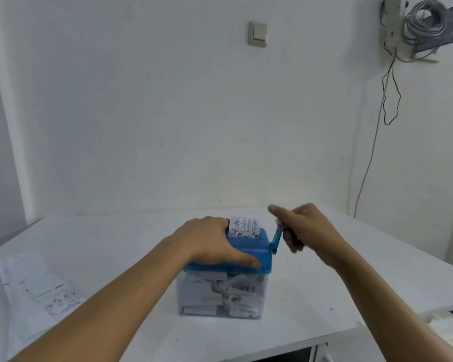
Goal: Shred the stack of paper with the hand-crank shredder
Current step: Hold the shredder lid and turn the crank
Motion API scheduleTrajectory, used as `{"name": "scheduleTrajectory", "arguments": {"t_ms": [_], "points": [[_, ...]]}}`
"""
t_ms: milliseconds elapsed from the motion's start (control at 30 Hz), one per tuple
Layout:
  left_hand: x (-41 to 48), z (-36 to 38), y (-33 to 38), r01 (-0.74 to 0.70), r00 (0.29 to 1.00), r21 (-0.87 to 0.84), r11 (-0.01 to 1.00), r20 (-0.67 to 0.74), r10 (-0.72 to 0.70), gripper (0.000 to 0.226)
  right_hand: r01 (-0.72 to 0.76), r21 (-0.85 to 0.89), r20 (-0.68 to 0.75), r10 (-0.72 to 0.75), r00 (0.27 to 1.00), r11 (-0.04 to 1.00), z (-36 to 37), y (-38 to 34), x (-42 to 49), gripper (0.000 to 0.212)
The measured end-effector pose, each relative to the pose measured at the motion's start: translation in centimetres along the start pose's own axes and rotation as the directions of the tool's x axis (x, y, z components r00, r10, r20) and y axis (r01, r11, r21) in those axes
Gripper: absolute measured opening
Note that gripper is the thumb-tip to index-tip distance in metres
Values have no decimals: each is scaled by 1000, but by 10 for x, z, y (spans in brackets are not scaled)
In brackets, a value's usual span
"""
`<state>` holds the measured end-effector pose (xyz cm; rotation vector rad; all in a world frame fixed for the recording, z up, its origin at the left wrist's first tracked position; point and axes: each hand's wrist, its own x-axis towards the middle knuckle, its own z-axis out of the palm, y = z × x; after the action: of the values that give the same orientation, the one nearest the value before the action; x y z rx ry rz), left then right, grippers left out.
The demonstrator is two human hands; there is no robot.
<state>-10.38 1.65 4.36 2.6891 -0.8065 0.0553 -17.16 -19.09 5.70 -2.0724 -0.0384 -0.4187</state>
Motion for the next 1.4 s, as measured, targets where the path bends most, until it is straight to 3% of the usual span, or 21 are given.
{"name": "scheduleTrajectory", "arguments": {"t_ms": [167, 300, 433, 533, 633, 800, 900, 1033, 1200, 1300, 1400], "points": [[-1, 1, -1, -41, 999, 26, 999, -1, 41, 79, -92, -55, -131, 84, 988, 994, 12, 15, 43, 47], [0, 2, 0, -45, 999, 52, 998, -14, 46, 82, -159, -39, -88, 155, 984, 987, 15, 24, 61, 38], [-3, 3, 0, -38, 999, 57, 998, -21, 39, 84, -243, -131, -82, 234, 969, 961, 35, 49, 61, 46], [-5, 0, 2, -48, 999, 77, 996, -4, 48, 79, -317, -78, -71, 312, 947, 945, 47, 67, 54, 49], [-8, -2, 5, -43, 999, 89, 995, 23, 41, 60, -382, -174, 3, 389, 921, 907, 53, 72, 40, 35], [-7, 0, 5, -39, 999, 115, 993, 0, 40, 69, -448, -282, 51, 479, 876, 848, 58, 75, 20, 24], [-6, 0, 5, -54, 999, 109, 993, -2, 54, 80, -399, -237, 13, 413, 910, 886, 61, 78, -4, 32], [-5, -2, 5, -52, 998, 75, 996, 29, 50, 79, -288, -21, -12, 288, 958, 957, 54, 70, -53, 50], [-6, 1, 3, -38, 999, 56, 998, 9, 38, 77, -80, 257, 80, 61, 995, 963, 21, 34, -70, 44], [-8, 1, 5, -51, 999, 21, 998, 13, 51, 73, 34, 290, 49, -50, 998, 956, 12, 24, -54, 55], [-9, 1, 4, -73, 997, 8, 997, 16, 73, 82, 72, 308, -1, -75, 997, 949, 12, 17, -32, 48]]}}
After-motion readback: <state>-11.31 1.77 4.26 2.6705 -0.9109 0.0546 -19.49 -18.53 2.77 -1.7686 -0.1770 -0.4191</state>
